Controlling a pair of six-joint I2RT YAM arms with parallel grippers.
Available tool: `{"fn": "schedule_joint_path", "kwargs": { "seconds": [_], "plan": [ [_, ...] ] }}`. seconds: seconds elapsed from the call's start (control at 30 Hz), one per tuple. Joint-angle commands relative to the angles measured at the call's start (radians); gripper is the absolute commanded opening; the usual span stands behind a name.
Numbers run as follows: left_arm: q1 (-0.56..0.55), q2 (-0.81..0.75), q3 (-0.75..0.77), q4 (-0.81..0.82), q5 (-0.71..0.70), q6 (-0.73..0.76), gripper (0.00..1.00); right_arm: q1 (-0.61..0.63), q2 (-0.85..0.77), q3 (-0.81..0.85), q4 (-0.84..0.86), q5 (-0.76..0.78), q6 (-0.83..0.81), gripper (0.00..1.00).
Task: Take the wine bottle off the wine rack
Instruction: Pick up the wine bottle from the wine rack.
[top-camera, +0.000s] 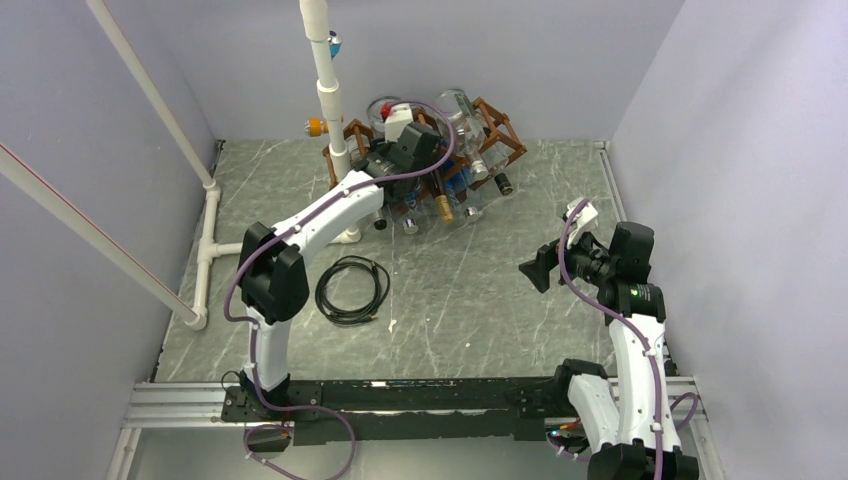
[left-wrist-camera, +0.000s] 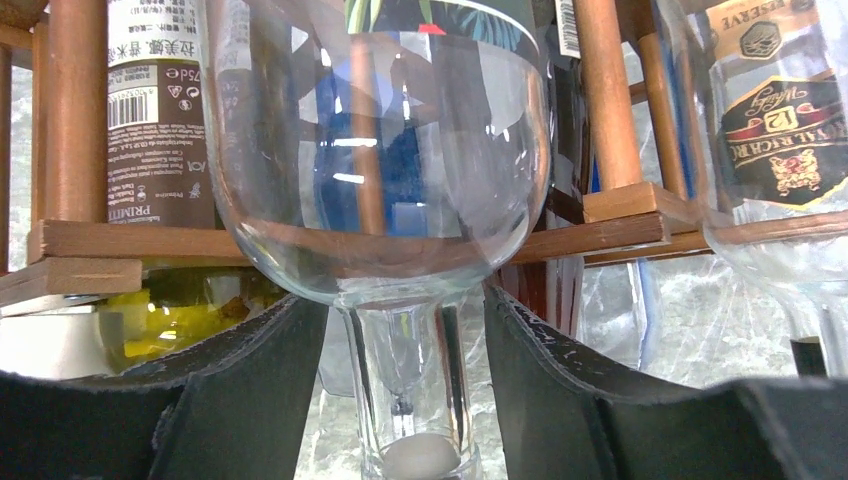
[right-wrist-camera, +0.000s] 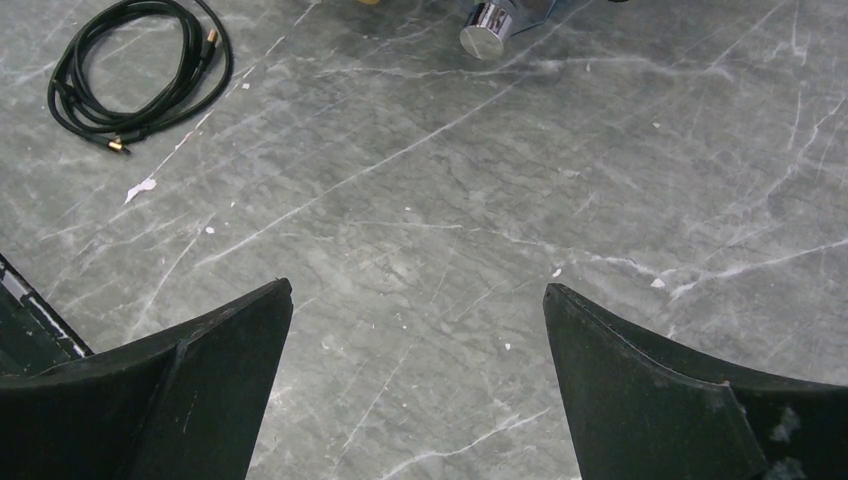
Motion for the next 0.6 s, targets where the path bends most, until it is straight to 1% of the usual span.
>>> {"fn": "schedule_joint_path", "kwargs": {
  "seconds": [0.0, 0.2, 0.27, 0.43, 0.57],
  "plan": [
    [0.005, 0.017, 0.002, 0.027, 0.017, -0.01, 0.63, 0.005, -0.006, -0.003, 0.044, 0.001, 0.001, 1.0],
    [0.008, 0.019, -0.003, 0.029, 0.021, -0.016, 0.62, 0.005, -0.006, -0.003, 0.045, 0.003, 0.001, 1.0],
    [0.008, 0.017, -0.005, 0.032, 0.023, -0.017, 0.58, 0.005, -0.006, -0.003, 0.045, 0.003, 0.001, 1.0],
    [0.009, -0.004, -0.028, 0.045, 0.017, -0.025, 0.37, 0.005, -0.007, -0.002, 0.045, 0.007, 0.001, 1.0],
    [0.009, -0.051, -0.083, 0.093, 0.012, -0.017, 0.12, 0.005, -0.009, -0.004, 0.045, 0.009, 0.001, 1.0]
  ]
}}
